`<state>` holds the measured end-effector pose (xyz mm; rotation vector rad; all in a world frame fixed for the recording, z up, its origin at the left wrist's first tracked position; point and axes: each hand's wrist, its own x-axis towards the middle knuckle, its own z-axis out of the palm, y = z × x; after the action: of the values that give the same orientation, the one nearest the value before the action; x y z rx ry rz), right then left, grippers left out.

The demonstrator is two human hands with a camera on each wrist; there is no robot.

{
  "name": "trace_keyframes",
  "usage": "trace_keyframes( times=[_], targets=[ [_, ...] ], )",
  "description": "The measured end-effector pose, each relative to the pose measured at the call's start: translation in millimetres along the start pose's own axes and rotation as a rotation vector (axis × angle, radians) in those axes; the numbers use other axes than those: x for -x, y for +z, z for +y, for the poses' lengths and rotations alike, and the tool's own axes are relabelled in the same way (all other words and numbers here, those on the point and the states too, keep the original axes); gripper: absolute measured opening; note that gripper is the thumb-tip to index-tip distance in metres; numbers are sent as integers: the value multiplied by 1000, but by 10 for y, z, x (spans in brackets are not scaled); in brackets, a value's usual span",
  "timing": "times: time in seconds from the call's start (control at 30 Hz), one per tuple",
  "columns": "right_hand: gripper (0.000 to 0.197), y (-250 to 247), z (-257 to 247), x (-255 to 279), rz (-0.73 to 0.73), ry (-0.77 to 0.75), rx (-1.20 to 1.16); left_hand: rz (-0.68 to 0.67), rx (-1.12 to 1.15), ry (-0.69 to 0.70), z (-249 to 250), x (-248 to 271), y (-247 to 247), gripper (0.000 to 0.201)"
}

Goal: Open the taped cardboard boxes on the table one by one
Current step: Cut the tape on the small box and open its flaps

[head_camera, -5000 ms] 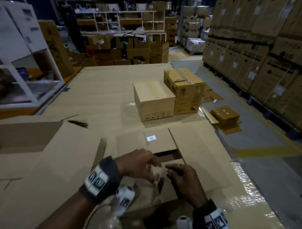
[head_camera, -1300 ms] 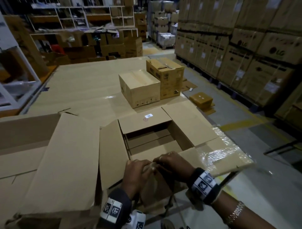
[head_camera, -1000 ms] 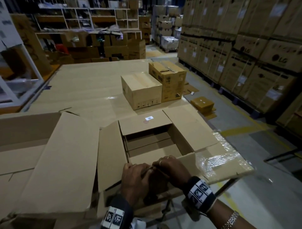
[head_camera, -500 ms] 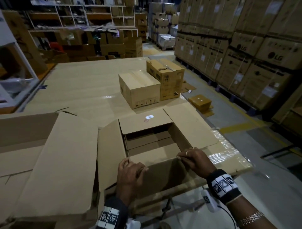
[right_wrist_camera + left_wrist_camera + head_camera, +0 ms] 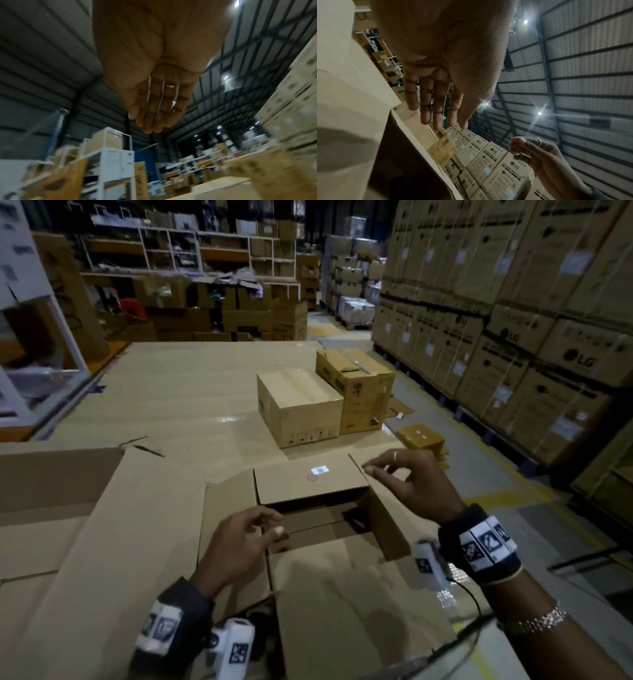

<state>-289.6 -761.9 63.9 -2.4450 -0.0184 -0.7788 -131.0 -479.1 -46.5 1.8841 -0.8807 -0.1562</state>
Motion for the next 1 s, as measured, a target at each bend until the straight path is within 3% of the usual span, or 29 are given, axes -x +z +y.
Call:
trace_keyframes(
  times=[0.07,0.13,0.27,0.47,0.57,0.73,0.83,0.93,1.0],
  targets=[
    [10,64,-24,-265,-36,7,-33,-30,-1,-26,-13,-219,-82,11],
    [11,238,-30,-446,-163,32,-21,-64,-29,-31,-37,-396,-98,8],
    [15,767,126,-516,-539,68,96,-215,-101,-15,-103,-600,-63,9],
    [39,1119,460,-415,-1129,208,271,-422,-194,-167,-310,-746,-26,22],
    [51,1067,535,-523,-1080,224,306,-456,-258,-130,-324,-814,-58,30],
    [96,975,714,-1010,-853,241,96,-225,-292,-32,-297,-1045,-97,56],
    [100,1165,860,-1401,-753,185,155,-212,-443,12,-381,-1325,-68,62],
    [102,1563,1124,-1668,-700,232,224,-211,-541,-26,-582,-1605,-65,70],
    [90,1815,1284,-1717,-702,286,232,-239,-594,-83,-766,-1735,-69,73]
  ],
)
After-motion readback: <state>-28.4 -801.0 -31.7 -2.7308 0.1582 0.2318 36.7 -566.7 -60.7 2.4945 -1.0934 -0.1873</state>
